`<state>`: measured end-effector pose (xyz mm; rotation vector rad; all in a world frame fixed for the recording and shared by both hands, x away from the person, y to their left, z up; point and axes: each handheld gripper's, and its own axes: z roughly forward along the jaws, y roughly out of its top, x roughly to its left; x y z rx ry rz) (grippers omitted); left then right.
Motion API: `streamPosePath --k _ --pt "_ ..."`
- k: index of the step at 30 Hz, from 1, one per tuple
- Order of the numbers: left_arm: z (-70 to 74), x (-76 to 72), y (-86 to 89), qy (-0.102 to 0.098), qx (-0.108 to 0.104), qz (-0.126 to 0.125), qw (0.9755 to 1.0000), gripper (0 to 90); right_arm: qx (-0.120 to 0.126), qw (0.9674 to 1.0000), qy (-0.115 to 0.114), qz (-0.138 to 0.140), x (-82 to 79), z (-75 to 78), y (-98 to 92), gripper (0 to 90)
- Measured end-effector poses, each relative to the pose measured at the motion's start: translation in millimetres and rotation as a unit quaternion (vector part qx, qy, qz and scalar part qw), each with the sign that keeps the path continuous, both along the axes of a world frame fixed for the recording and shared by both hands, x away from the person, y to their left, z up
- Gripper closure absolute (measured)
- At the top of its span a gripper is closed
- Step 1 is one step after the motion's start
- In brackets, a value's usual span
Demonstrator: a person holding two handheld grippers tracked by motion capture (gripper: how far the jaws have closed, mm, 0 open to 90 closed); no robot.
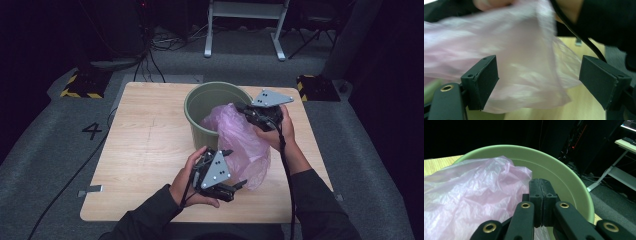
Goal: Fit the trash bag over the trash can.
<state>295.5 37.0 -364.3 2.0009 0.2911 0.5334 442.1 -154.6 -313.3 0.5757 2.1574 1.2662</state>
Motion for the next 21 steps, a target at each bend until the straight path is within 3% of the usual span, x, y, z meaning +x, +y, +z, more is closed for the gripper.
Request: streamPosePath --k 2,4,5,6,8,9,10,14,19,21 --pt "-6.6 -1.1 -6.2 -0.023 0.028 0.025 0.999 15.6 -0.004 1.0 0.0 -0.002 -0.6 0.1 1.4 89.6" --pt "-11.3 3.6 -9.7 -0.021 0.031 0.063 0.9973 17.3 -0.007 1.0 0.0 -0.002 -1.1 -0.1 2.7 89.5" --pt "-11.6 7.6 -8.4 -0.032 0.032 0.084 0.9955 20.8 -0.007 1.0 0.0 -0.003 -1.4 -0.1 3.2 89.5" --pt "-11.4 9.6 -7.2 -0.035 0.027 0.094 0.9946 34.9 -0.009 1.0 -0.002 -0.002 -1.9 0.1 3.5 89.2" --pt "-10.2 13.3 -3.5 -0.039 0.021 0.111 0.9928 46.9 -0.007 1.0 -0.001 -0.001 -2.2 0.6 3.3 88.9" --pt "-8.9 16.3 1.7 -0.043 0.016 0.11 0.9929 52.1 -0.006 1.0 -0.001 -0.001 -2.3 0.9 3.0 88.8" --pt "-8.4 17.8 4.5 -0.045 0.013 0.11 0.9928 63.4 -0.004 1.0 -0.001 0.0 -2.4 1.1 2.2 88.2" --pt "-7.1 23.3 11.8 -0.048 0.008 0.117 0.9919 80.1 0.0 1.0 0.002 0.0 -2.8 0.0 0.4 87.2" --pt "-4.2 26.4 19.1 -0.057 0.002 0.113 0.9919 88.7 -0.001 1.0 0.006 -0.004 -2.1 -1.6 -1.3 85.6" --pt "-2.3 28.7 22.8 -0.054 -0.003 0.113 0.9921 89.3 0.008 0.9999 0.005 -0.004 -2.1 -0.4 -3.5 72.6"
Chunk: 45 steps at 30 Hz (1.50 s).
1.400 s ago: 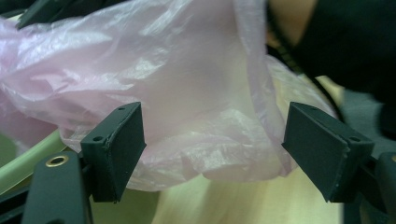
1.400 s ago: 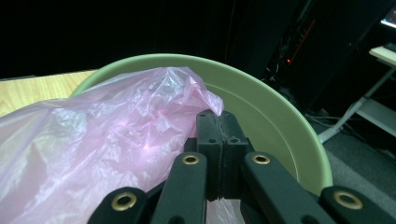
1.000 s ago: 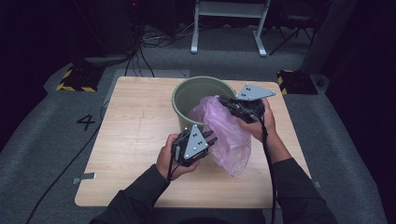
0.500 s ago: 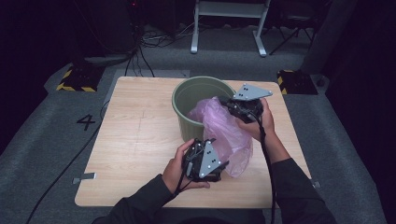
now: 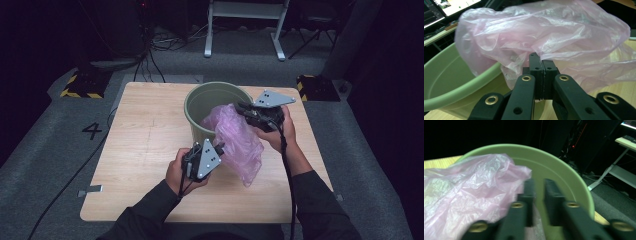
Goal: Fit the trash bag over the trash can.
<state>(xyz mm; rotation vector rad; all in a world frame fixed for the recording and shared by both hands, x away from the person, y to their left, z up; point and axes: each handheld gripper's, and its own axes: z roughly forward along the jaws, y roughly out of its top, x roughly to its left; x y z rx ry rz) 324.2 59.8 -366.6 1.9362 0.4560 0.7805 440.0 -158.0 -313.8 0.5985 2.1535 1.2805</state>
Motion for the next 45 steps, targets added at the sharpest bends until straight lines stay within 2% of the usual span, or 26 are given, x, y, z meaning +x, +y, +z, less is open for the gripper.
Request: streamPosePath --k 2,4,8,12,16,19,25,28,30,32,34,36,38,39,40,42,45 --pt "1.9 2.6 3.5 0.006 -0.009 0.0 0.9999 89.4 0.011 0.9999 0.003 0.003 -1.5 2.1 -2.9 63.3" --pt "3.3 3.6 6.0 0.012 -0.021 -0.002 0.9997 89.3 0.009 0.9999 0.005 0.006 -7.3 4.6 -5.9 53.1" --pt "4.3 2.5 6.6 0.011 -0.025 -0.006 0.9996 89.2 0.002 0.9995 -0.016 0.028 -30.6 6.4 -14.4 40.9" --pt "5.6 0.8 9.8 0.01 -0.032 -0.007 0.9994 89.2 0.007 0.9988 -0.021 0.043 -47.5 7.1 -25.6 36.3" --pt "6.0 0.3 15.3 0.015 -0.044 -0.007 0.9989 89.2 0.022 0.9983 -0.007 0.053 -60.3 3.7 -43.1 33.1" --pt "5.0 1.3 17.3 0.018 -0.046 -0.006 0.9988 89.3 0.034 0.9973 0.004 0.065 -73.2 -3.0 -57.7 30.8" --pt "3.3 1.8 19.1 0.022 -0.047 -0.002 0.9986 89.3 0.029 0.9955 0.017 0.089 -96.7 -19.3 -74.1 26.7" --pt "2.3 2.2 19.8 0.023 -0.049 -0.001 0.9985 89.3 0.025 0.9944 0.019 0.101 -106.6 -24.4 -76.3 24.2" --pt "1.3 2.1 19.9 0.024 -0.05 -0.001 0.9985 89.2 0.038 0.9928 0.026 0.11 -112.5 -29.7 -74.9 22.9" --pt "0.5 2.1 19.7 0.025 -0.053 -0.001 0.9983 89.2 0.031 0.9935 0.031 0.105 -114.5 -36.4 -69.4 20.9" --pt "0.6 1.8 19.9 0.024 -0.055 0.0 0.9982 89.2 0.021 0.9955 0.042 0.083 -112.8 -44.1 -62.2 19.2" --pt "1.1 1.4 20.7 0.02 -0.056 0.0 0.9982 89.2 0.026 0.9952 0.062 0.071 -107.4 -51.6 -56.7 23.3" --pt "1.6 1.6 22.2 0.02 -0.059 0.001 0.9981 89.2 0.02 0.9955 0.063 0.069 -104.5 -56.3 -53.1 44.5" --pt "1.6 2.0 23.2 0.02 -0.061 0.002 0.9979 89.2 0.016 0.9953 0.065 0.07 -102.9 -59.1 -50.7 51.4" --pt "1.8 2.7 24.2 0.02 -0.062 0.002 0.9979 89.2 0.004 0.996 0.064 0.063 -101.6 -61.2 -48.5 62.0" --pt "2.1 3.6 26.2 0.021 -0.066 0.002 0.9976 89.2 -0.004 0.9968 0.057 0.055 -99.7 -63.0 -47.6 71.1" --pt "3.1 3.8 29.5 0.021 -0.067 0.004 0.9975 89.0 0.013 0.9976 0.049 0.047 -97.1 -62.4 -51.4 85.3"
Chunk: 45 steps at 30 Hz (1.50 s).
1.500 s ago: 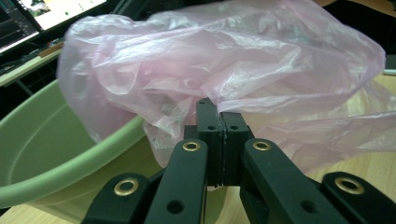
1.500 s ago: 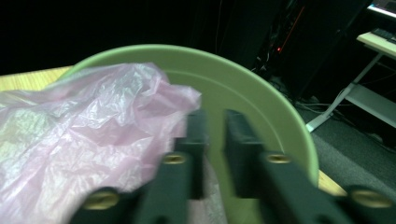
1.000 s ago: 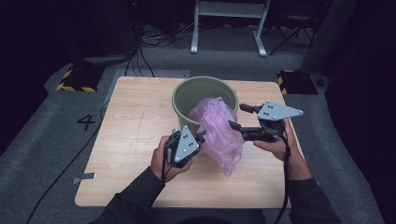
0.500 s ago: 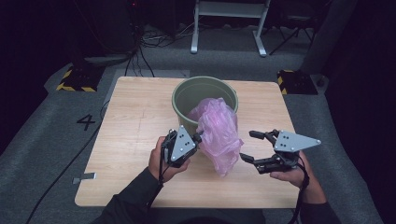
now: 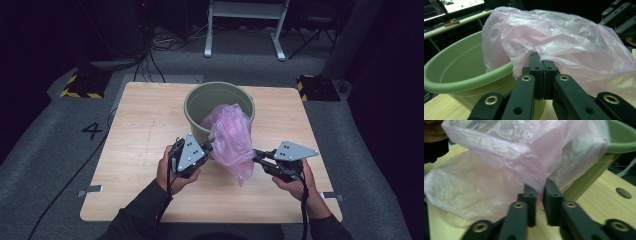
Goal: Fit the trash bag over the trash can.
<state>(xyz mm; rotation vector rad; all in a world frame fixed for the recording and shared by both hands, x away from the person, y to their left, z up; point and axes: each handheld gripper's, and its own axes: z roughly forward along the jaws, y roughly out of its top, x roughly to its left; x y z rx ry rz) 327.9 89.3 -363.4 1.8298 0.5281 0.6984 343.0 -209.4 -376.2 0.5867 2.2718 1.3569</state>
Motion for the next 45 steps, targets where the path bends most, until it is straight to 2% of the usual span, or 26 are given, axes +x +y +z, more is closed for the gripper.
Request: streamPosePath --k 6,11,15,21,23,24,26,27,28,30,34,37,39,42,43,45 --pt "1.8 -0.5 9.0 0.002 -0.003 -0.004 1.0 88.9 0.033 0.9985 -0.027 -0.034 2.1 6.8 -12.8 88.2" --pt "1.7 0.5 21.8 0.013 0.003 -0.002 0.9999 88.6 0.05 0.9964 -0.032 -0.06 8.1 10.9 -22.4 88.5" --pt "1.5 0.3 28.8 0.017 0.012 0.001 0.9998 87.5 0.053 0.995 -0.041 -0.074 12.4 13.9 -24.6 89.0" --pt "2.7 -1.7 35.9 0.012 0.023 0.009 0.9996 84.9 0.051 0.9927 -0.061 -0.091 20.5 21.8 -21.7 89.0" --pt "2.9 -1.1 38.0 0.013 0.02 0.023 0.9994 77.8 0.054 0.9922 -0.063 -0.093 23.5 24.0 -20.7 89.3" --pt "3.0 -0.2 39.0 0.018 0.017 0.029 0.9993 68.3 0.053 0.9922 -0.063 -0.093 24.7 25.0 -19.5 89.3" --pt "2.4 1.1 40.8 0.031 0.012 0.021 0.9992 52.2 0.051 0.992 -0.065 -0.095 25.6 26.1 -17.4 89.5" --pt "1.2 0.2 41.5 0.035 0.003 0.014 0.9993 46.8 0.051 0.9919 -0.067 -0.096 26.0 26.4 -17.0 89.5" --pt "0.5 -0.5 41.6 0.039 0.0 0.007 0.9992 36.6 0.053 0.9916 -0.068 -0.096 26.5 26.9 -16.8 89.5" --pt "-1.1 -4.0 38.8 0.049 0.001 0.003 0.9988 29.0 0.06 0.9914 -0.064 -0.097 27.3 27.6 -17.2 89.5" --pt "-6.8 -16.5 28.7 0.065 -0.001 -0.04 0.9971 20.0 0.068 0.9909 -0.063 -0.097 27.5 29.1 -17.5 89.8" --pt "-14.7 -19.7 16.9 0.075 0.017 -0.037 0.9963 18.8 0.071 0.9905 -0.066 -0.097 27.4 31.1 -16.8 89.9" --pt "-21.2 -14.4 7.9 0.083 0.032 -0.023 0.9957 19.3 0.078 0.9907 -0.063 -0.092 28.0 32.9 -15.5 89.4" --pt "-26.6 -5.4 1.1 0.093 0.027 0.001 0.9953 26.4 0.082 0.9908 -0.063 -0.088 28.9 34.3 -13.3 88.0" --pt "-28.5 -1.5 -1.7 0.092 0.03 0.016 0.9952 29.3 0.083 0.9907 -0.063 -0.087 29.0 34.5 -12.7 88.0" --pt "-30.1 2.3 -3.5 0.086 0.033 0.023 0.9954 39.5 0.082 0.9906 -0.066 -0.087 30.1 34.8 -11.6 88.2"
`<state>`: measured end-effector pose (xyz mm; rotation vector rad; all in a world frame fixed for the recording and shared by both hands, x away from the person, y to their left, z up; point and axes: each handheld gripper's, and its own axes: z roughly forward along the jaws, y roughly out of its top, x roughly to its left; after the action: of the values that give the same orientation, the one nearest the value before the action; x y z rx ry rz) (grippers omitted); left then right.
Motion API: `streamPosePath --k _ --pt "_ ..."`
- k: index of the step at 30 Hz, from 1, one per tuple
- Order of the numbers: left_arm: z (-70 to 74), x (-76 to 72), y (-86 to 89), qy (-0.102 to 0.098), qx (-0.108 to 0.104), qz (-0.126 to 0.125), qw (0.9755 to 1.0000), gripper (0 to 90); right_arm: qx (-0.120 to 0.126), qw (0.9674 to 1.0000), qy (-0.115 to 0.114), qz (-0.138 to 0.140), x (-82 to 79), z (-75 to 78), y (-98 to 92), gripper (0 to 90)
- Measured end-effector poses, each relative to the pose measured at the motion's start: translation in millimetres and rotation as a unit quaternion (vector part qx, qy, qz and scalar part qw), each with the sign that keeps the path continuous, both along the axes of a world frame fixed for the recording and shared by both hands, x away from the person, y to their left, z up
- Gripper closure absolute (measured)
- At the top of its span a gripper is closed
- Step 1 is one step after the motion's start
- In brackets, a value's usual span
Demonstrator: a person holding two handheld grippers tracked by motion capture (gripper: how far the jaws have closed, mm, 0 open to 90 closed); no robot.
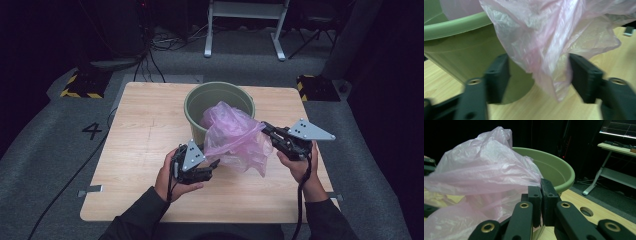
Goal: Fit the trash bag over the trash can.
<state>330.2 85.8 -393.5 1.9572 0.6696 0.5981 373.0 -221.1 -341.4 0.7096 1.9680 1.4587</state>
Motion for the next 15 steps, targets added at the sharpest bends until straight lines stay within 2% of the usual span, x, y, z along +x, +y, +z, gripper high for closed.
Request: streamPosePath --k 2,5,8,10,15 --pt "0.2 2.2 1.8 -0.007 -0.004 0.008 0.9999 51.0 0.0 1.0 -0.001 0.0 1.3 -0.1 -0.2 88.7" --pt "0.5 6.1 8.1 -0.01 -0.005 0.023 0.9997 59.6 0.008 1.0 -0.002 -0.003 3.1 -0.4 -2.4 89.3" --pt "0.7 9.0 17.4 -0.015 0.005 0.024 0.9996 68.4 0.013 0.9999 -0.005 -0.008 4.8 -0.2 -5.4 89.8" --pt "1.8 9.2 21.9 -0.019 0.005 0.023 0.9995 78.0 0.012 0.9998 -0.011 -0.015 7.2 0.0 -7.4 89.9" --pt "5.9 10.6 32.3 -0.028 0.003 0.019 0.9994 88.4 0.008 0.9997 -0.012 -0.019 12.1 0.5 -6.7 89.8"
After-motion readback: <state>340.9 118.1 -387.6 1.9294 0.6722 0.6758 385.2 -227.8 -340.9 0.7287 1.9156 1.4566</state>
